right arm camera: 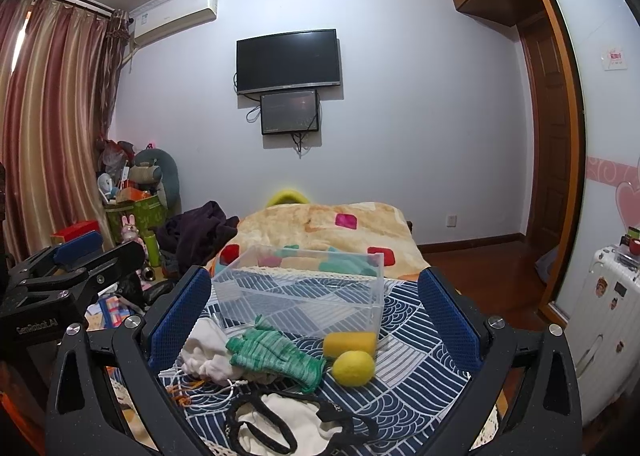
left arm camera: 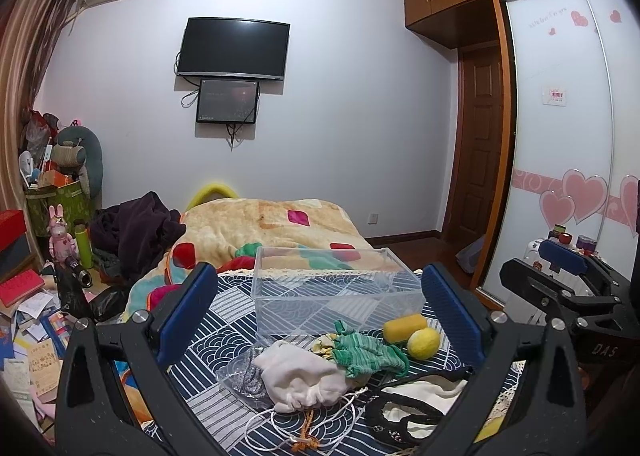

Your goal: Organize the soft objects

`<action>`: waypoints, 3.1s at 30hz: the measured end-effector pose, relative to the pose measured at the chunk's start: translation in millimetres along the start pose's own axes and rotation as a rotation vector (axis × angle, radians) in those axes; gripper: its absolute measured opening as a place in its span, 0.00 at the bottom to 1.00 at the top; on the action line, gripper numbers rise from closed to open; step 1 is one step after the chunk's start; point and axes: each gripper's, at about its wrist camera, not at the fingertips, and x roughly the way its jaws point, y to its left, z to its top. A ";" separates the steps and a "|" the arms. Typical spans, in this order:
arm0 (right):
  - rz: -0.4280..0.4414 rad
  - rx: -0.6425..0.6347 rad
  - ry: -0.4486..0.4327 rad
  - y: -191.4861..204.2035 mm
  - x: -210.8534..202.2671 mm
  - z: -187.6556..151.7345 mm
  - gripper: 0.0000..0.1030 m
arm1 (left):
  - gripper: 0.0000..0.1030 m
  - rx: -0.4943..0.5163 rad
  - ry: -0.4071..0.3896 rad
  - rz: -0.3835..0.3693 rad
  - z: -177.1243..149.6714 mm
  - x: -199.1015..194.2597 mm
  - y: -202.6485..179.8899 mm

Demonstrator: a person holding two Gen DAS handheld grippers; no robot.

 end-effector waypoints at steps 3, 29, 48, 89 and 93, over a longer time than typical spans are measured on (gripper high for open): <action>0.002 0.003 -0.002 0.0 -0.4 0.4 1.00 | 1.00 0.000 0.000 0.000 0.0 0.0 0.2; 0.015 0.003 -0.015 2.0 -0.3 -1.4 1.00 | 1.00 0.005 -0.007 -0.003 -1.1 -2.9 -1.2; 0.032 0.015 0.000 -0.3 5.1 -8.5 1.00 | 1.00 0.008 0.038 0.006 -7.9 5.2 4.8; 0.093 0.100 0.415 -43.8 40.0 -96.0 0.11 | 0.20 -0.124 0.437 -0.070 -99.9 106.7 52.7; 0.078 0.101 0.384 -46.6 40.8 -90.6 0.11 | 0.12 -0.131 0.427 -0.079 -99.5 99.2 53.4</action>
